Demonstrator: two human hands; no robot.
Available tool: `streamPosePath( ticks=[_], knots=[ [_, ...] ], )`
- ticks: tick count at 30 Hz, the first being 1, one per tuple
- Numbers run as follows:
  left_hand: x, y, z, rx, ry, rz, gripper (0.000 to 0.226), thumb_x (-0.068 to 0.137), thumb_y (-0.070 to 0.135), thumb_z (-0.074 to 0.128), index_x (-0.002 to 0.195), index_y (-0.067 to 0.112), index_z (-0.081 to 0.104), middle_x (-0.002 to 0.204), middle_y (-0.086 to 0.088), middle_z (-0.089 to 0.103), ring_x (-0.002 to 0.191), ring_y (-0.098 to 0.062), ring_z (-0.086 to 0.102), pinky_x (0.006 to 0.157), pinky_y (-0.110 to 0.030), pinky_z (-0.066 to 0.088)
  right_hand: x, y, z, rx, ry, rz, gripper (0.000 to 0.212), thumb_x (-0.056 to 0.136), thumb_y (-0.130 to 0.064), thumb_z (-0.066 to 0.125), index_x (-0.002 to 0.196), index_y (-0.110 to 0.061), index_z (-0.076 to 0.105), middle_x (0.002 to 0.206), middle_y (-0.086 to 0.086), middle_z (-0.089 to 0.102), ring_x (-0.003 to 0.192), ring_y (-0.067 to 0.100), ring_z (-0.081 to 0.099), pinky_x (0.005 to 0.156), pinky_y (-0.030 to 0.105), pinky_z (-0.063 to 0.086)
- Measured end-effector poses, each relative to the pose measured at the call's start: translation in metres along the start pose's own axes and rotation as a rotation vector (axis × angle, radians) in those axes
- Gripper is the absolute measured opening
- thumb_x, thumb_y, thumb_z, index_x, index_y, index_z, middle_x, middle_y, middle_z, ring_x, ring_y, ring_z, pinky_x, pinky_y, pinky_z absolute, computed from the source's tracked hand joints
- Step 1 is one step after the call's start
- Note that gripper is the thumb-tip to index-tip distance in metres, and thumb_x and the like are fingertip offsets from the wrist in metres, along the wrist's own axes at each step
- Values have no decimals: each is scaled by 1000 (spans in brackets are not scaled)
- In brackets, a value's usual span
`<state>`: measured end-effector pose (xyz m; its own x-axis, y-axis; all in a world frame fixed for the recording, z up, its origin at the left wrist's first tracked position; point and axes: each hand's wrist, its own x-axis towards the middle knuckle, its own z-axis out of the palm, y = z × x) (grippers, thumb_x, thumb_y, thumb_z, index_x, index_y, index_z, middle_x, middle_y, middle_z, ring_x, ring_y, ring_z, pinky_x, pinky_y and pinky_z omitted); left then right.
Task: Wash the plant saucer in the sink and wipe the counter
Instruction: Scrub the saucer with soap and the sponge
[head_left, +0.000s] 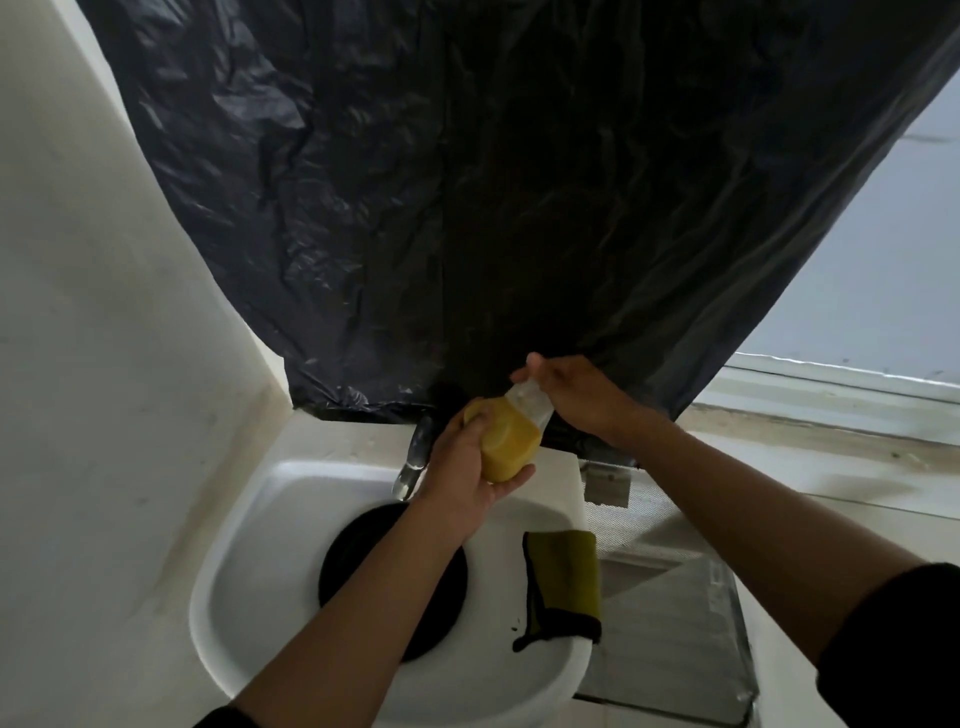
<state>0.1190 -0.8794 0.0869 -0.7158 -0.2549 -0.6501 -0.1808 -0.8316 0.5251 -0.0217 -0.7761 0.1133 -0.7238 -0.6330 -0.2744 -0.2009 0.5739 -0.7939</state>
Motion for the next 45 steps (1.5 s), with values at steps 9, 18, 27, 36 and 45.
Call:
streamPosePath(
  ticks=[9, 18, 27, 36, 45],
  knots=[
    [-12, -42, -49, 215, 24, -29, 38, 104, 42, 55, 140, 31, 49, 138, -8, 53, 124, -32, 58, 94, -54, 58, -87, 48, 84, 241, 717, 145, 41, 105, -51, 36, 105, -23, 66, 95, -7, 68, 92, 15, 66, 83, 45, 55],
    [-15, -73, -153, 606, 218, 32, 22, 103, 11, 59, 116, 16, 75, 105, -6, 78, 92, -15, 74, 68, -26, 61, -100, 73, 207, 896, -111, 594, 37, 90, -35, 74, 124, -21, 67, 125, 14, 66, 111, 34, 67, 79, 54, 61],
    [19, -33, -233, 684, 411, 126, 23, 92, 4, 68, 114, 9, 74, 102, -11, 78, 92, -25, 75, 86, -38, 63, -48, 68, 261, 558, 5, 626, 68, 83, -37, 81, 143, -22, 50, 132, 5, 57, 102, 24, 65, 65, 43, 64],
    [59, -12, -272, 1482, 282, 348, 49, 98, 12, 57, 146, 15, 49, 147, -14, 46, 136, -34, 42, 110, -47, 42, -15, 83, 295, 150, 175, 517, 57, 92, -48, 65, 143, -33, 45, 123, 0, 62, 113, 26, 61, 96, 35, 50],
    [96, -11, -284, 1729, 230, 221, 56, 101, 10, 53, 155, 12, 38, 152, -15, 38, 138, -36, 38, 104, -50, 43, -42, 97, 327, -250, 209, 232, 66, 93, -19, 56, 153, -35, 34, 143, 13, 34, 126, 35, 36, 97, 47, 47]
  ],
)
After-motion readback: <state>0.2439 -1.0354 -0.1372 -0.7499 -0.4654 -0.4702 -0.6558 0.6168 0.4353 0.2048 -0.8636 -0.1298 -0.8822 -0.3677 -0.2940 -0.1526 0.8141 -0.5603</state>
